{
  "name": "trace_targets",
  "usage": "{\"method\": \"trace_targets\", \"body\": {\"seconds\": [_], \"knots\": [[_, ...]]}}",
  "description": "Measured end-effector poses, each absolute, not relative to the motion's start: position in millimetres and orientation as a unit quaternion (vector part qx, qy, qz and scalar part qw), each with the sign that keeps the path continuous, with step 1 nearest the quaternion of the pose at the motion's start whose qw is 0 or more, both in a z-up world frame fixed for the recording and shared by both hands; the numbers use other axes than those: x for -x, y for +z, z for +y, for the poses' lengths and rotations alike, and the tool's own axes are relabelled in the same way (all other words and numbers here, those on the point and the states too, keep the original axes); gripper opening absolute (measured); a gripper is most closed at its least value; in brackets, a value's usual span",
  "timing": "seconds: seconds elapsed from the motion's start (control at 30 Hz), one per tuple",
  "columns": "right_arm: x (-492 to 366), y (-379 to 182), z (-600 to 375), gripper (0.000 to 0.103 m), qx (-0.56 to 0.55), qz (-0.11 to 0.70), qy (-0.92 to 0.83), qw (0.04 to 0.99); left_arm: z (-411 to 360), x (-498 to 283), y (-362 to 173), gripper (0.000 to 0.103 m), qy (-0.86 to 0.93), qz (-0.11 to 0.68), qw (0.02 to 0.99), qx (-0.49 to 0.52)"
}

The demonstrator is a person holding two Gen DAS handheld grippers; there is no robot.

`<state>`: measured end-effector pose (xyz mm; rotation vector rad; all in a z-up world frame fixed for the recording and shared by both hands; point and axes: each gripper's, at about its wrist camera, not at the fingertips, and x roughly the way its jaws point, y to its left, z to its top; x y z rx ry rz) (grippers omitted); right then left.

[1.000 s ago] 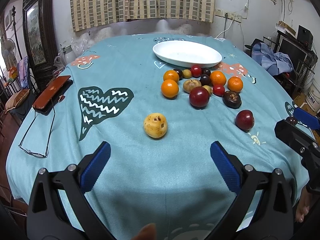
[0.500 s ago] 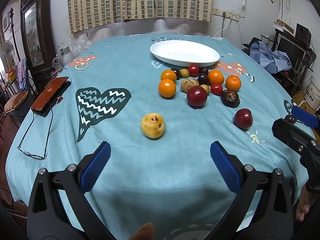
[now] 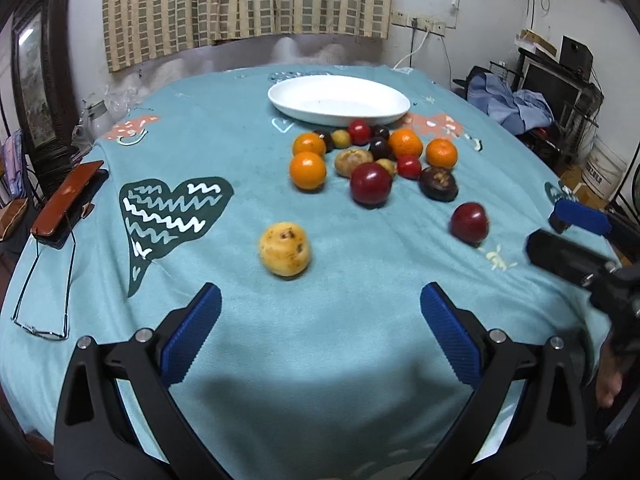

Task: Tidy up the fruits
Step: 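Grasp the yellow apricot with the left tool while the right tool grasps a red plum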

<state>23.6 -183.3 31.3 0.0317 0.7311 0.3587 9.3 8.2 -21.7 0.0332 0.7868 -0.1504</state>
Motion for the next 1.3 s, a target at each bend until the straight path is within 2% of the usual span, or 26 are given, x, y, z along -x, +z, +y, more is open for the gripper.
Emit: {"method": "trace_targets", "body": {"seconds": [0.23, 0.4, 0.57, 0.63, 0.7, 0.83, 0.9, 0.97, 1.03, 1.13, 1.23, 1.3], "knots": [[-35.6, 24.2, -191.2, 0.102, -0.008, 0.36, 0.164, 0.918, 39.8, -35.3, -32.5, 0.1, -0.103, 0.409, 0.906, 0.029], [-49.6, 21.9, -191.7, 0.102, 0.002, 0.37, 0.172, 0.913, 29.2, -58.7, -38.8, 0.09, -0.12, 0.431, 0.894, 0.008], [-64.4, 15.0, -188.5, 0.102, 0.009, 0.384, 0.184, 0.905, 24.8, -78.8, -54.1, 0.088, -0.127, 0.452, 0.883, 0.013], [-68.9, 13.3, -187.0, 0.101, 0.014, 0.386, 0.187, 0.903, 24.7, -83.0, -57.8, 0.081, -0.133, 0.458, 0.879, 0.017], [-75.6, 11.6, -185.1, 0.099, 0.024, 0.392, 0.184, 0.901, 24.1, -86.4, -58.5, 0.079, -0.133, 0.458, 0.879, 0.017], [-89.6, 4.9, -184.4, 0.082, 0.025, 0.412, 0.186, 0.892, 22.2, -94.1, -59.3, 0.079, -0.139, 0.458, 0.878, 0.013], [-95.6, -1.3, -183.0, 0.077, 0.028, 0.422, 0.189, 0.886, 21.3, -95.3, -59.2, 0.078, -0.144, 0.458, 0.877, 0.012], [-97.9, -8.7, -180.5, 0.068, 0.036, 0.433, 0.192, 0.88, 23.3, -94.2, -58.2, 0.069, -0.145, 0.456, 0.878, 0.017], [-99.0, -16.5, -178.7, 0.058, 0.041, 0.445, 0.198, 0.873, 24.8, -93.4, -58.4, 0.066, -0.148, 0.456, 0.878, 0.019], [-100.0, -17.9, -181.0, 0.053, 0.037, 0.446, 0.196, 0.873, 26.3, -90.5, -58.0, 0.058, -0.144, 0.454, 0.879, 0.016], [-100.8, -17.2, -188.0, 0.042, 0.023, 0.444, 0.2, 0.873, 34.3, -90.6, -57.3, 0.037, -0.137, 0.452, 0.881, 0.031], [-101.6, -18.0, -192.1, 0.041, 0.011, 0.446, 0.205, 0.871, 40.7, -92.3, -57.9, 0.037, -0.146, 0.454, 0.878, 0.052]]}}
